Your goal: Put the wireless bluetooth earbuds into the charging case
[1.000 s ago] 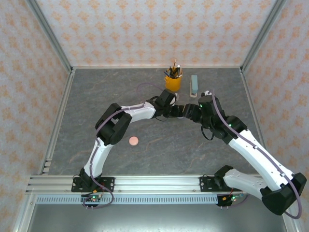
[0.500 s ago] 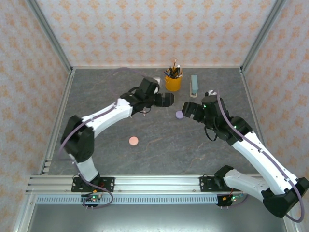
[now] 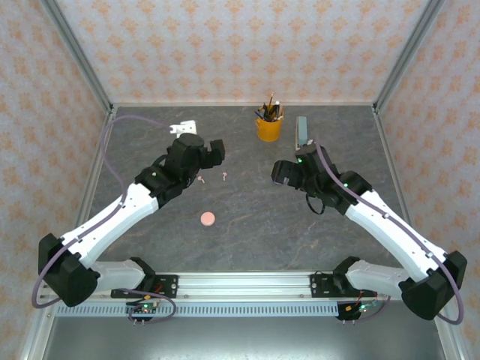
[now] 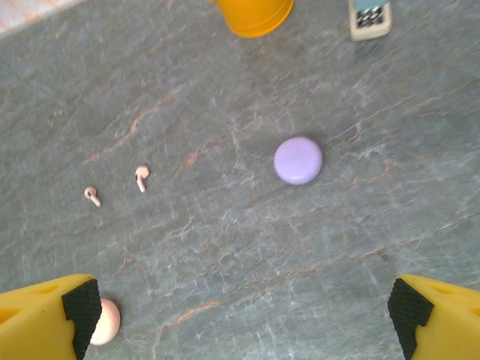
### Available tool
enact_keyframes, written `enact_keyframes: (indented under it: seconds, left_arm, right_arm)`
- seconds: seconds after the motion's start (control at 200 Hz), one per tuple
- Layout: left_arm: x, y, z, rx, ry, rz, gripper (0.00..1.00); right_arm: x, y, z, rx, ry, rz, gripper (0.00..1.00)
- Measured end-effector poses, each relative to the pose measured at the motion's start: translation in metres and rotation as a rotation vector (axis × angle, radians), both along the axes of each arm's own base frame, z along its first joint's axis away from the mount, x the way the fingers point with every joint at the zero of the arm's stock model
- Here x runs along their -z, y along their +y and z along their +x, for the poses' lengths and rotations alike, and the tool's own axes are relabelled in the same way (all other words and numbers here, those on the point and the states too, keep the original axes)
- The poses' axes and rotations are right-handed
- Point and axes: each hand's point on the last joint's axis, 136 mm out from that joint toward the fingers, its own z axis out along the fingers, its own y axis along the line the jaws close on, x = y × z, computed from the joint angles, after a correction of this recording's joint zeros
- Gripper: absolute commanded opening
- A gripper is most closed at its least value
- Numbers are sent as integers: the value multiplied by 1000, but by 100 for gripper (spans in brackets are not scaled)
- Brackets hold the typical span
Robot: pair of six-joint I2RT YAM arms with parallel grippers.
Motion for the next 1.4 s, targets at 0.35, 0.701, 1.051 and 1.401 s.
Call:
enact_keyframes:
  seconds: [0.35,0.701,1.051,1.401]
  left_arm:
    - [6,46,-17,-166,-38,67,100]
    - [14,116,-32,-421,-81,16,100]
    - [21,163,-32,-573,-17,-75,100]
    - [27,182,-33,-632,-5,-185,100]
  right_arm:
    - [73,73,-19,-110,166,-100,100]
    - [113,155,-27,-111,245,-140,100]
    - [153,233,-28,-156,283,-228,100]
    - [178,259,-35,-182,317,-289,91]
